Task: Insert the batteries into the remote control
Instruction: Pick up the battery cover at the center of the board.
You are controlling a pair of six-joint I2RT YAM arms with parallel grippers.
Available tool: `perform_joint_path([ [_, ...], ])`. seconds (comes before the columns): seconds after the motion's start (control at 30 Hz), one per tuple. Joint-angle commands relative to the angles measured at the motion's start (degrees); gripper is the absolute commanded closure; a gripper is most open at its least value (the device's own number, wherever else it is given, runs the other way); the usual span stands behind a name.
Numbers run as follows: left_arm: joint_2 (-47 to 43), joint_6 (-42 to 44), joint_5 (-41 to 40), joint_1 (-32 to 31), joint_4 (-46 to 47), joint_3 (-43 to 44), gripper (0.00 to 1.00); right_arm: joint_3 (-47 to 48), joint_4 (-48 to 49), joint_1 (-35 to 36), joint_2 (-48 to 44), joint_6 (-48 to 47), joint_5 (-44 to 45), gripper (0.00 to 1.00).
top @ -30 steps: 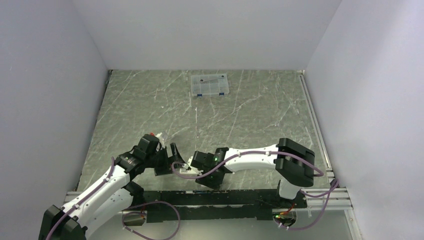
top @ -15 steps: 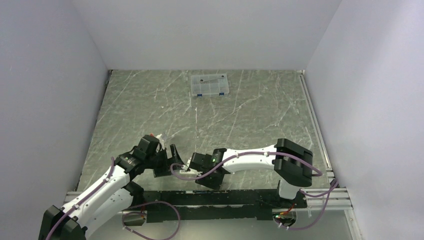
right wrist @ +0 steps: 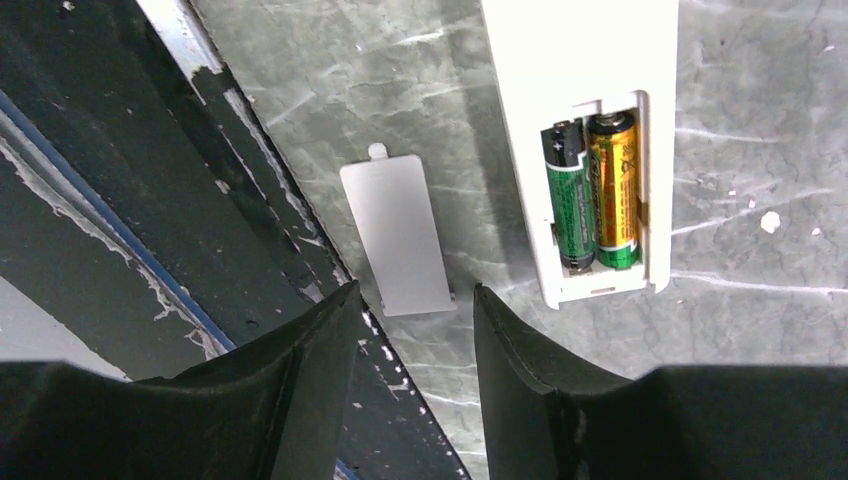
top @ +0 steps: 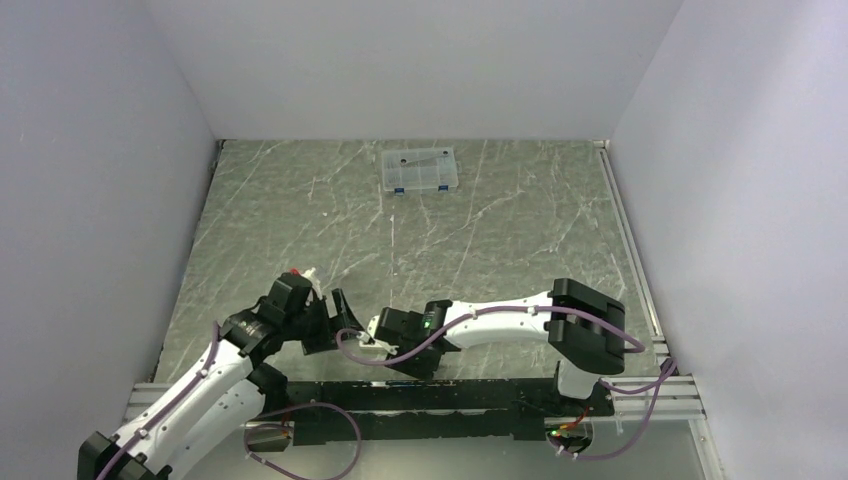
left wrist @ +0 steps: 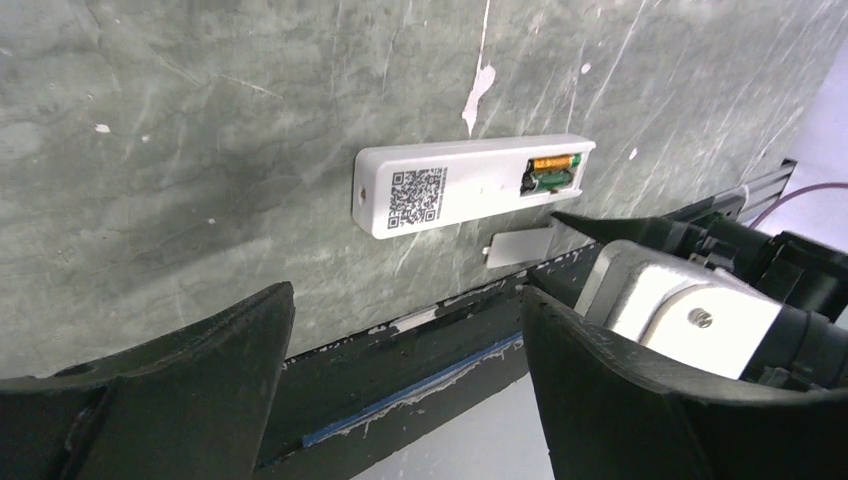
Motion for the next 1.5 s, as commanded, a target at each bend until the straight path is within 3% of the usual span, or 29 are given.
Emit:
perform_joint_path([
  [0.0,-2.41,-3.01,-2.72,0.81,0.63,3.14,0.14,0.0,2.67,1.26,-0.7,-1.57,0.71,0.53],
  [0.2,-3.41,-4.19,-6.04,0.82,-1.8,3.71,0.28,-0.67,1.7,1.27,-0.94,-1.23,1.2,0.53],
  [0.43,-3.8,-4.46,-7.65,0.84,-2.71,4.03,0.37,-1.0,0.96,1.27,-1.5,-1.03,1.22,0.53],
  [1.1,-4.86,-4.2,-7.36,0.86,-2.57,3.88,0.36,0.1,-0.82,1.2,0.44,-1.84,3.95,0.57],
  [1.47,-5.17,-4.12,-7.35,0.9,-2.47,3.91,0.35,0.5,-1.96,1.27,0.65,-2.56,4.21,0.67],
])
